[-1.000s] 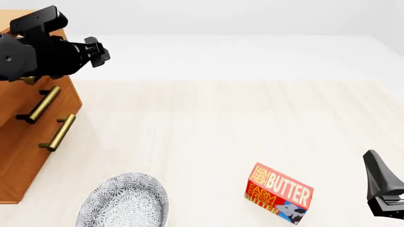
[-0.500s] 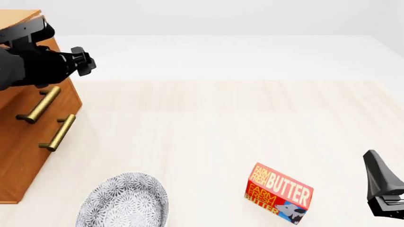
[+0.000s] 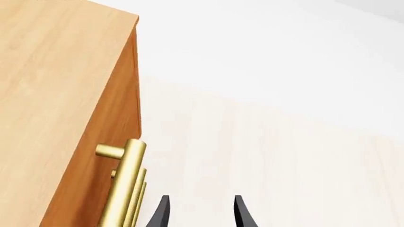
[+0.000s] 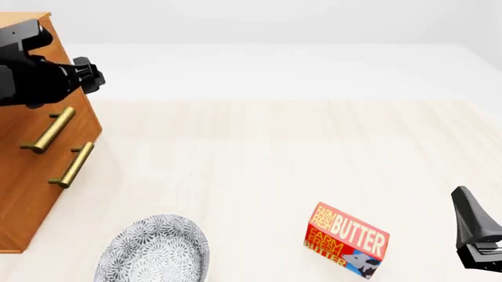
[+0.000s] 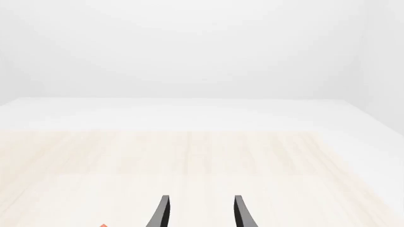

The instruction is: Put the chocolate pudding in the top drawer of the cabinet and close it.

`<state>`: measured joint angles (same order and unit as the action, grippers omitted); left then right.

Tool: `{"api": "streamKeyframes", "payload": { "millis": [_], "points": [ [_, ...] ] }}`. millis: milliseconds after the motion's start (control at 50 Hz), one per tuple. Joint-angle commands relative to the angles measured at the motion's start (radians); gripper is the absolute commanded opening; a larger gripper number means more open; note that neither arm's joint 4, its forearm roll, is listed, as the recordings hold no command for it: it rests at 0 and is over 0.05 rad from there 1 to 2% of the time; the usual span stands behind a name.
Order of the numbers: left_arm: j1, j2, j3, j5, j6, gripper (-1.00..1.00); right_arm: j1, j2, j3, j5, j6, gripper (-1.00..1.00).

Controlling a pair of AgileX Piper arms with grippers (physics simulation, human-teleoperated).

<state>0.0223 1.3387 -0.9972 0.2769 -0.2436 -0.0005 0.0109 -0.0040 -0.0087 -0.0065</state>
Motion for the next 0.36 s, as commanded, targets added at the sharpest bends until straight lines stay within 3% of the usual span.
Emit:
{"api": "streamKeyframes", "payload": {
  "millis": [20, 160, 360],
  "points": [
    [0.074, -0.03, 0.011, 0.006, 0.027, 1.0, 0.0, 0.002, 0.001, -0.002, 0.0, 1.0],
    [0.111, -0.054, 0.016, 0.02, 0.063, 1.0, 0.0, 0.003, 0.001, -0.003, 0.0, 1.0],
    [0.089, -0.043, 0.007, 0.008, 0.048, 1.0, 0.0, 0.003, 0.001, -0.003, 0.0, 1.0]
  ]
}}
